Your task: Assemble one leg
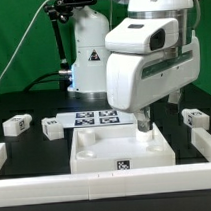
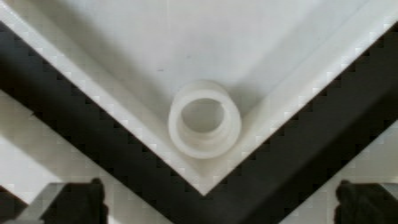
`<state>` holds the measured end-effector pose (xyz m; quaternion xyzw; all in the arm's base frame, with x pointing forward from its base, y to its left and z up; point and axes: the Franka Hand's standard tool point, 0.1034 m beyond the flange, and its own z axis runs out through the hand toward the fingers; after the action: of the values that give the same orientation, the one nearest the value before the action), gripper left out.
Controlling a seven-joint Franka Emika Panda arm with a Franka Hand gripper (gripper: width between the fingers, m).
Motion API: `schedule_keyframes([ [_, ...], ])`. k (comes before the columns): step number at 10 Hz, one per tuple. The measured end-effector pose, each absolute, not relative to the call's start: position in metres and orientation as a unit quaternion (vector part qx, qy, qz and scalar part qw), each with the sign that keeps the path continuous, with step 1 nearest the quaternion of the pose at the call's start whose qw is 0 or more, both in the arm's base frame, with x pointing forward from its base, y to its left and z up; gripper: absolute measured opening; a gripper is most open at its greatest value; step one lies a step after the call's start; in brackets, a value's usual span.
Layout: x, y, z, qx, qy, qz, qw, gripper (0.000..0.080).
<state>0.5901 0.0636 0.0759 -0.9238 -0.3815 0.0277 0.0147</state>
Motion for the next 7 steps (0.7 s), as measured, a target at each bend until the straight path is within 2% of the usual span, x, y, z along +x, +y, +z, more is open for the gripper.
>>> schedule_keyframes([
  [7, 0.5898, 0.063, 0.0746, -0.918, -0.395, 0.023, 0.014, 0.0649],
])
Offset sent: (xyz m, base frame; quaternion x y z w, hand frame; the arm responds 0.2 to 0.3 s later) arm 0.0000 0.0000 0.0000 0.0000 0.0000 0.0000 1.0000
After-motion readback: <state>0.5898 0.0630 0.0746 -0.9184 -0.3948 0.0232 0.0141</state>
